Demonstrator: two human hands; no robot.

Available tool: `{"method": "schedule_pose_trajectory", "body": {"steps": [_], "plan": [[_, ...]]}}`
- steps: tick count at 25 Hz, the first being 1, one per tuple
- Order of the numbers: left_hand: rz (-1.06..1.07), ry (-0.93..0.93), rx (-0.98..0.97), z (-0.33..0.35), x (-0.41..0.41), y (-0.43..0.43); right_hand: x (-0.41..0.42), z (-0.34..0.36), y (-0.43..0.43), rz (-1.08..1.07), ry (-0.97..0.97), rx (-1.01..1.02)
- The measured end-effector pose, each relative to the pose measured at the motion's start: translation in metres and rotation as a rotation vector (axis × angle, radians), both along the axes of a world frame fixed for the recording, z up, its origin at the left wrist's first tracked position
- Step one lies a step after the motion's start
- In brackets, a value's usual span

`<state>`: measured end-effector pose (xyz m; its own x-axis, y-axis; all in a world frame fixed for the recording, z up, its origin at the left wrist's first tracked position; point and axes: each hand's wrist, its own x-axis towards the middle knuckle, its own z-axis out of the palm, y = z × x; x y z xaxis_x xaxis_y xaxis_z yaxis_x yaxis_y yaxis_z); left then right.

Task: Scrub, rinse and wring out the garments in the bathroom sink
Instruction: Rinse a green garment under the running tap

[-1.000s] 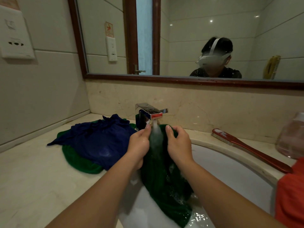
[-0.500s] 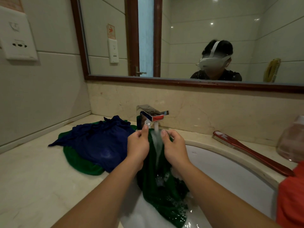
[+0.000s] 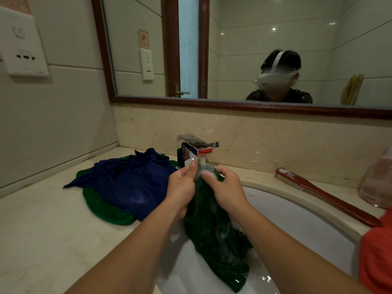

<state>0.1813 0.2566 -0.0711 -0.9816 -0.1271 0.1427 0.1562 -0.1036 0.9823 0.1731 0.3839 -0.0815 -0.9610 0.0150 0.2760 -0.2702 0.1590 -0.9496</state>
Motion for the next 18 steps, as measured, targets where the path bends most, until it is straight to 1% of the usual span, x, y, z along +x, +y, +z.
{"method": "schedule_pose_trajectory", "body": {"steps": [3, 5, 7, 9, 10, 11, 13, 14, 16, 18], "plan": [[0.019, 0.148, -0.219, -0.003, 0.002, 0.006, 0.000, 0.002, 0.004, -0.032, 0.003, -0.050], [0.034, 0.191, -0.233, -0.005, 0.001, 0.007, 0.000, 0.007, 0.005, -0.071, -0.013, -0.155], [0.041, 0.151, -0.250, -0.009, -0.003, 0.004, -0.002, 0.012, 0.003, -0.103, -0.050, -0.269], [0.033, 0.103, -0.333, -0.016, -0.007, 0.002, -0.004, 0.015, 0.002, -0.121, -0.094, -0.351], [0.051, 0.113, -0.384, -0.018, -0.009, 0.002, -0.005, 0.015, 0.000, -0.122, -0.111, -0.361], [0.082, 0.132, -0.413, -0.018, -0.009, 0.003, -0.006, 0.015, -0.001, -0.125, -0.120, -0.356], [0.157, 0.155, -0.364, -0.015, -0.011, 0.003, -0.008, 0.012, -0.002, -0.113, -0.114, -0.317], [0.190, 0.155, -0.314, -0.013, -0.011, 0.002, -0.007, 0.010, -0.001, -0.078, -0.102, -0.275], [0.241, 0.150, -0.239, -0.011, -0.010, -0.001, -0.001, 0.008, 0.000, 0.057, -0.074, -0.146], [0.255, 0.148, -0.227, -0.010, -0.008, -0.002, 0.003, 0.004, -0.002, 0.144, -0.048, -0.050]]}}
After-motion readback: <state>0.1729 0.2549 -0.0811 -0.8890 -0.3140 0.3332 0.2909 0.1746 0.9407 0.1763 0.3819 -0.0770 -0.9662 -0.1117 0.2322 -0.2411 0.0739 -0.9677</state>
